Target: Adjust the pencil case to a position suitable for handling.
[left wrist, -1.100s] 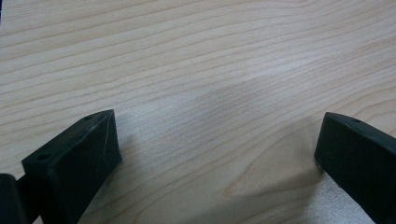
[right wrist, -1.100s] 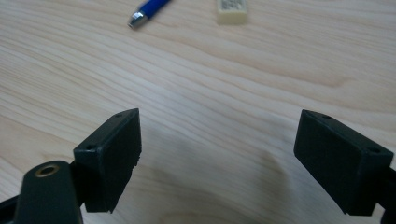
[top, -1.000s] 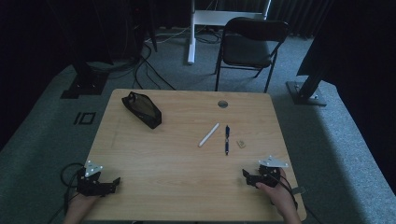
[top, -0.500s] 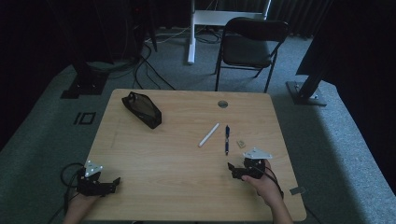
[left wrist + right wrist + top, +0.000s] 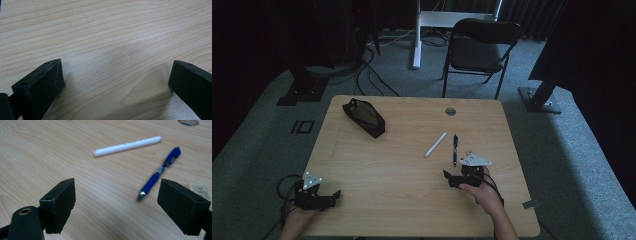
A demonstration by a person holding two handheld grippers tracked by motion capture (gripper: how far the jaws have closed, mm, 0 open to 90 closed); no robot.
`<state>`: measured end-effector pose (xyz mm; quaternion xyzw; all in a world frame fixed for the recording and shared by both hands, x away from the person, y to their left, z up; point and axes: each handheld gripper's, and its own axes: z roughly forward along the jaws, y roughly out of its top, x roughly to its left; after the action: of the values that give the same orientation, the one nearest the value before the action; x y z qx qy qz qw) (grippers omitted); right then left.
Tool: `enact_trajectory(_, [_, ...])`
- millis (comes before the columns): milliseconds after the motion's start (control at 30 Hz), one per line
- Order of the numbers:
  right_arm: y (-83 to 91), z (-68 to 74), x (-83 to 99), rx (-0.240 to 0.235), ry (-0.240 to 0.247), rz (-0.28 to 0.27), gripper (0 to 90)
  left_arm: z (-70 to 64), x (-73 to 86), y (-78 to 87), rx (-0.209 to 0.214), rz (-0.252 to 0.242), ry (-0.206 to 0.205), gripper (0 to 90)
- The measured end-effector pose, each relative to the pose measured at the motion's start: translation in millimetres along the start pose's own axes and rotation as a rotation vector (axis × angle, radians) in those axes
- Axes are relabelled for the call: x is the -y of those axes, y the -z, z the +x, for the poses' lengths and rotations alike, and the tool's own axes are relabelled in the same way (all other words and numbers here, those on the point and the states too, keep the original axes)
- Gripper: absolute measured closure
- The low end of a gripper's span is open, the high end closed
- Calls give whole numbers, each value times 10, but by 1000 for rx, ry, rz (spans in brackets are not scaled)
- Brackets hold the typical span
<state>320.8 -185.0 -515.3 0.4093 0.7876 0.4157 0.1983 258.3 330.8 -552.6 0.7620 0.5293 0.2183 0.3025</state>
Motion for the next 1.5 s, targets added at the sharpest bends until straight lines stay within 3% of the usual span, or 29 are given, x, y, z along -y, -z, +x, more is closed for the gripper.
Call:
enact_trajectory(733, [-453, 437, -375, -97, 41, -35, 147, 0, 0, 0, 0, 0, 0, 1])
enact_trajectory(1500, [-776, 716, -703, -152, 58, -66, 148, -3, 0, 0, 5, 0, -5, 1])
